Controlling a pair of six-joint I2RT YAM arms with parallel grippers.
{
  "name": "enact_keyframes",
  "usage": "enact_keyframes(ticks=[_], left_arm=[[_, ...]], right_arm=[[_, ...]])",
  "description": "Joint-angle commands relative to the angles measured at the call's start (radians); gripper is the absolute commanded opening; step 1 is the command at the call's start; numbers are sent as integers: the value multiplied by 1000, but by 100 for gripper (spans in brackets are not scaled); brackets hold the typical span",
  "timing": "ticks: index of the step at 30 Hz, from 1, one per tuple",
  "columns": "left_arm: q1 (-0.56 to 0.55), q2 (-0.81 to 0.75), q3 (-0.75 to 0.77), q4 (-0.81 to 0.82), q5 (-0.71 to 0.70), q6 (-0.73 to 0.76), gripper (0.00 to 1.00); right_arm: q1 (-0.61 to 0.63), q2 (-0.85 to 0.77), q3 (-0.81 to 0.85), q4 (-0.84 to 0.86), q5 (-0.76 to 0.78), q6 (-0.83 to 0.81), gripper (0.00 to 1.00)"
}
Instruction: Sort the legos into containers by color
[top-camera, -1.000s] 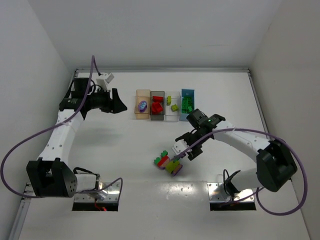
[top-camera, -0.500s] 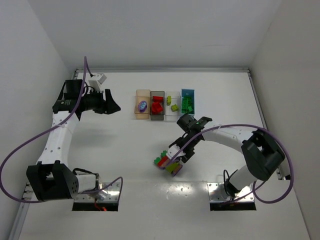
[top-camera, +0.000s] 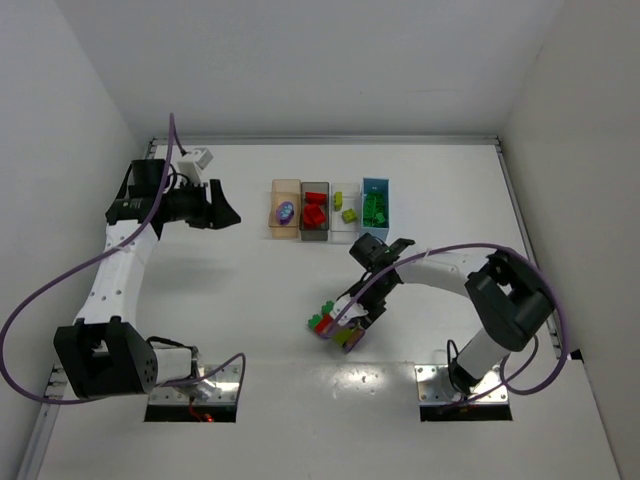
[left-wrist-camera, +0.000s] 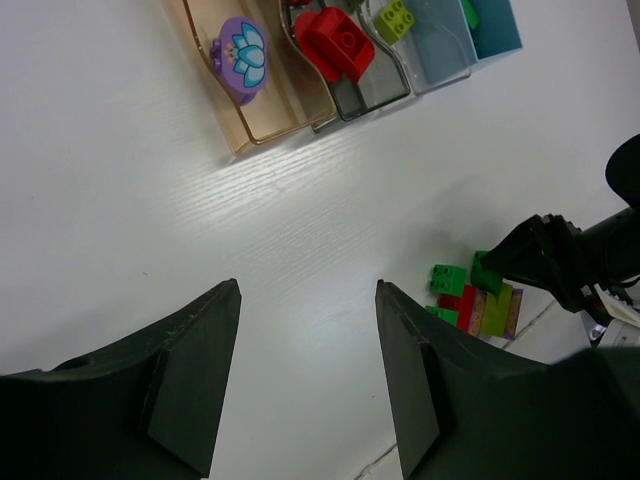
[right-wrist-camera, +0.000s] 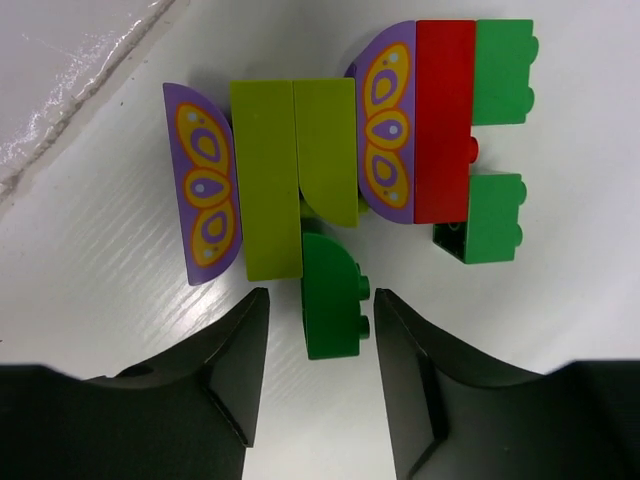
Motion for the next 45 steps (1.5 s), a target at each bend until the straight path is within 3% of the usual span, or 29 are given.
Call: enact_keyframes(ticks=[1,9,10,13,16,23,26,33,45], left_arm=[[15,-4,11,-4,5,7,62],[15,15,1,-4,14,16,62],[15,15,-8,-4,14,16,61],[15,15,-49,7,60,16,60],[15,3,-109,31,133,5,59],[15,-37,-265,114,351,-51,62],[15,-24,-330,198,451,-107,65],[15,46,-344,219,607,-98,66],[-23,44,-362,219,595,-87,68]], right_arm=[[14,17,-1,30,-41,-29,46],[14,67,-1,74,-11,11,29],[14,67,-1,83,-11,47,21],[14,58,22,132,-11,166,10],[14,29,51,183,-2,335,5],[36,-51,105,516,168,844,2],[60,-69,115,605,242,949,1],[102,-80,128,692,263,1043,1],[138,-25,237,734,335,1130,1]])
